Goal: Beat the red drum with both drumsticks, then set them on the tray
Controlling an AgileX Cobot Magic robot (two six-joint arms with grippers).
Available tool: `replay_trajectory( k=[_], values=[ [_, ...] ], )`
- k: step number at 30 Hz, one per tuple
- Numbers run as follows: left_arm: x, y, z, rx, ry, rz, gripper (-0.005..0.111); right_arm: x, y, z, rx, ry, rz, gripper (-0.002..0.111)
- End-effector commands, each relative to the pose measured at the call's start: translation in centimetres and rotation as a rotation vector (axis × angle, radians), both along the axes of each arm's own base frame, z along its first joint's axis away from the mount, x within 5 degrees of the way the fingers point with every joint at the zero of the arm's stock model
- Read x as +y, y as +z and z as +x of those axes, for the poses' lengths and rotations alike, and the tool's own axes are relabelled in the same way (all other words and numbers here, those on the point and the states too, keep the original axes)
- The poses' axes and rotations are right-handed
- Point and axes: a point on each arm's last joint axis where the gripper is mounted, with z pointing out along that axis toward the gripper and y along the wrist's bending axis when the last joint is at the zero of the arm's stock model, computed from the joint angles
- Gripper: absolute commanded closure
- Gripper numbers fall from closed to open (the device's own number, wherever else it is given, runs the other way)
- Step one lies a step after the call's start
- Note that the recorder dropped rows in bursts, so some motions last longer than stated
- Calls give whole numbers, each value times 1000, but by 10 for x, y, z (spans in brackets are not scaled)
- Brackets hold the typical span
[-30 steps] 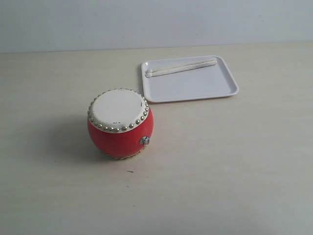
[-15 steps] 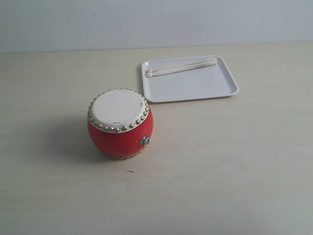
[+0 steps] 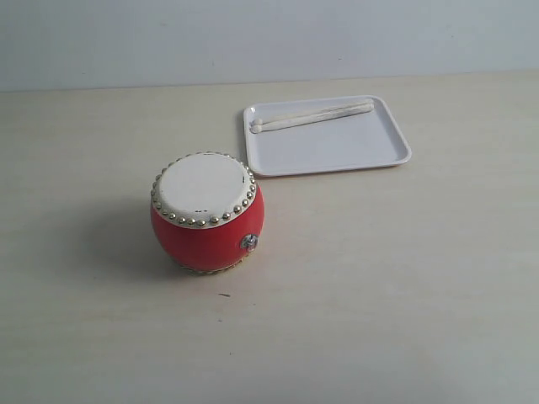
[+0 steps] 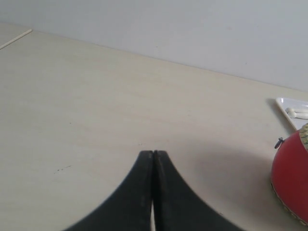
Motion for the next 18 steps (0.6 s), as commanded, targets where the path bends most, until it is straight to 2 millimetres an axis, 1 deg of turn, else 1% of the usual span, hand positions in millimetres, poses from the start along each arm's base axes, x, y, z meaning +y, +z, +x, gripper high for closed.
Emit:
replay_trajectory(
  k=[1, 18],
  values=[
    [0, 0, 0, -8, 4, -2, 107, 0, 0, 0, -13, -4, -12, 108],
    [0, 0, 0, -8, 4, -2, 107, 0, 0, 0, -13, -4, -12, 108]
  ],
)
